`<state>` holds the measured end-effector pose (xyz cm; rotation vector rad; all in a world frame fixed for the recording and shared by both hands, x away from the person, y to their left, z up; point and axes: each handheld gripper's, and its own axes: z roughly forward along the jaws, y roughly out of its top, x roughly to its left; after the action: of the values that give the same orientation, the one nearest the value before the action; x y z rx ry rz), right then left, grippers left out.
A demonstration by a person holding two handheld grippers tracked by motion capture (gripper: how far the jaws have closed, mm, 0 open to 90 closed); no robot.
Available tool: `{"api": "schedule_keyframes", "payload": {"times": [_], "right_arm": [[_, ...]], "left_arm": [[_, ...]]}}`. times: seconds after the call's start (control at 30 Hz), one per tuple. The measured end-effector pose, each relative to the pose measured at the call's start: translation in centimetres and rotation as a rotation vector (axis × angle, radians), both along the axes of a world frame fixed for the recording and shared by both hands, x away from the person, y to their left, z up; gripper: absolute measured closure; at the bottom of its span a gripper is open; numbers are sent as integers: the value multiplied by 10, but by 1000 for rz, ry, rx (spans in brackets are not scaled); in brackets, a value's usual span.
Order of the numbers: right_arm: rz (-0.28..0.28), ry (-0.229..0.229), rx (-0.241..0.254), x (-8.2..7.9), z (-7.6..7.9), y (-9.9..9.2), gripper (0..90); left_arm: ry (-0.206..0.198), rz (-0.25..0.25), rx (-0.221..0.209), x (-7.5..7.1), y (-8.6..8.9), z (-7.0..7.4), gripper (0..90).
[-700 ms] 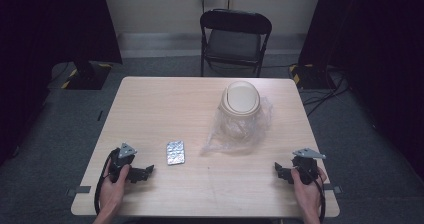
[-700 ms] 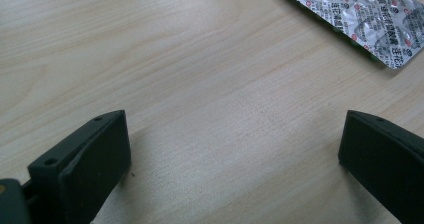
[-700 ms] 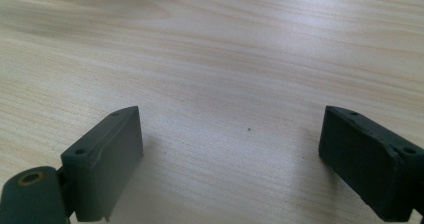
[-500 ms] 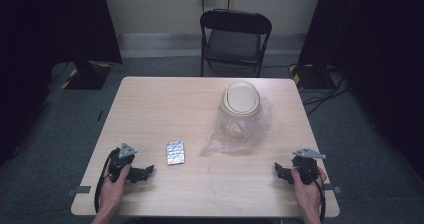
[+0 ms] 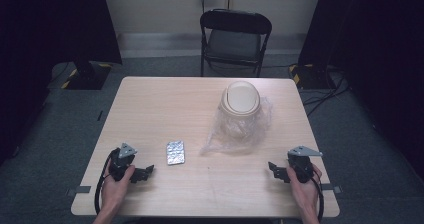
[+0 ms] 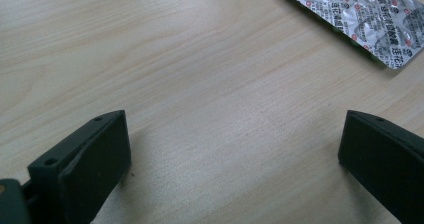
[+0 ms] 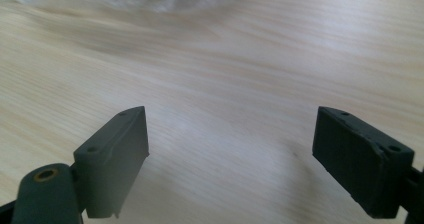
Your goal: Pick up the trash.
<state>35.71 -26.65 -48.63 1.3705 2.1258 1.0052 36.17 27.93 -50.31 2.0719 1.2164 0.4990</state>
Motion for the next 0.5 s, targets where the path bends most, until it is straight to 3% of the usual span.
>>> {"api": "schedule_keyframes", "payload": {"times": [0.2, 0.33, 0.5], "right_arm": [[58, -29, 32, -2, 10, 14, 160], [97, -53, 89, 8, 23, 28, 184], [151, -71, 99, 16, 38, 44, 190]], "left_arm": [[-1, 0, 3, 0, 0, 0, 0], [0, 1, 2, 0, 0, 0, 0], [-1, 1, 0, 0, 0, 0, 0]]}}
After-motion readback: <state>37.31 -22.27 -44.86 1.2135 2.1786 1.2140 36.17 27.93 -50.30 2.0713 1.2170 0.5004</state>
